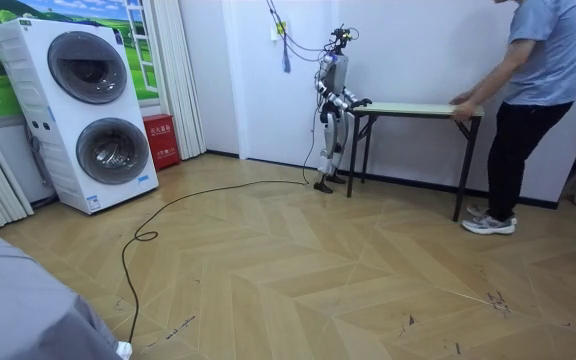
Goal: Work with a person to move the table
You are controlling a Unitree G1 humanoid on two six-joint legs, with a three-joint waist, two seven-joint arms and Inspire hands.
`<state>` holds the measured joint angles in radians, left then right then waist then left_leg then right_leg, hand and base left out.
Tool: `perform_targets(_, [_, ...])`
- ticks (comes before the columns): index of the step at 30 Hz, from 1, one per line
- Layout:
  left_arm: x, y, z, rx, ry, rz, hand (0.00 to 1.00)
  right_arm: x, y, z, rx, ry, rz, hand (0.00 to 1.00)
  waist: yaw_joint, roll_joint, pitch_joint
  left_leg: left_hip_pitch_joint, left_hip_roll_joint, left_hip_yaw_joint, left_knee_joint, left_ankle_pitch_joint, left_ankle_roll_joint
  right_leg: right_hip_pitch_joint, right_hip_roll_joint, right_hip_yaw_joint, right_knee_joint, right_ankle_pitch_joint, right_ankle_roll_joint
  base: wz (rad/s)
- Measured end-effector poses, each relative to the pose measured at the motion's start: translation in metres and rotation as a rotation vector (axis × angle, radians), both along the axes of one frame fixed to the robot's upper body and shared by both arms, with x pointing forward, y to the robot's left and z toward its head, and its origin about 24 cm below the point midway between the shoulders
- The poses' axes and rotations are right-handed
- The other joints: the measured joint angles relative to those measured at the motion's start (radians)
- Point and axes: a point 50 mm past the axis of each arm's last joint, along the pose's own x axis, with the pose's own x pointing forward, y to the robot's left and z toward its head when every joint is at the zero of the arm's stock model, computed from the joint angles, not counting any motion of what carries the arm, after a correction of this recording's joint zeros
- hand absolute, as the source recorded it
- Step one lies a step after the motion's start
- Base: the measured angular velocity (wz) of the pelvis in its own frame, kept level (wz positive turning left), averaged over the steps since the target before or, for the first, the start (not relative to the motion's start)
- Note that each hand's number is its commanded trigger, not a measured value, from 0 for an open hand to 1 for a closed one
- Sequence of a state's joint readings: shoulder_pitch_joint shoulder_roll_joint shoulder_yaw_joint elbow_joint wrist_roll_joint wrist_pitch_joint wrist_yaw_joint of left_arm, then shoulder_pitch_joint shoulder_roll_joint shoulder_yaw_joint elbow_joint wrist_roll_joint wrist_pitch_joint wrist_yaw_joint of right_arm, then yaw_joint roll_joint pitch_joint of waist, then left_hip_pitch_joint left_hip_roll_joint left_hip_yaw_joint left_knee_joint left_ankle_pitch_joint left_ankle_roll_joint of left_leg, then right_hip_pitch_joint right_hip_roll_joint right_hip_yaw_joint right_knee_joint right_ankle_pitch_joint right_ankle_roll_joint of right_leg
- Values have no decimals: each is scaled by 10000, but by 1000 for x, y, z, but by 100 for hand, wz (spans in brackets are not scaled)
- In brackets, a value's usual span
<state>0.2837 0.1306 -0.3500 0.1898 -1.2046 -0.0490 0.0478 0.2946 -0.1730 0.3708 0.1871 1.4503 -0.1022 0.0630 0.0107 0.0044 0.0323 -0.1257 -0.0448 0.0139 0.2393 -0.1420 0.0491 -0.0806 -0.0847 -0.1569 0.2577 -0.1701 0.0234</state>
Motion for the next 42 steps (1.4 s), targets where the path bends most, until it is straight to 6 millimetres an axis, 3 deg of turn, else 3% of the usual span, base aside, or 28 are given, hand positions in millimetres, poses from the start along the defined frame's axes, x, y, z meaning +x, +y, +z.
perform_targets(11, [3, -3, 4, 878, -803, -1051, 0, -5, -7, -3, -664, -206, 800, 0, 260, 32, -19, 333, 14, -8, -41, -4, -5, 332, 2, -73, -35, 7, -9, 0])
perform_targets(33, [3, 0, 3, 856, -937, -1213, 0, -7, -9, -5, -890, -473, 1231, 0, 246, 20, -44, 357, 24, -27, -27, -6, -7, 440, 29, -111, -191, 32, -2, 0])
perform_targets(42, [1, 10, 4, 1101, -1206, -1628, 0, -10, -6, -3, -1815, -1458, 2907, 0, 22, -2, -55, 302, 22, -33, -44, -5, -7, 465, 27, -134, -231, 32, 0, 0])
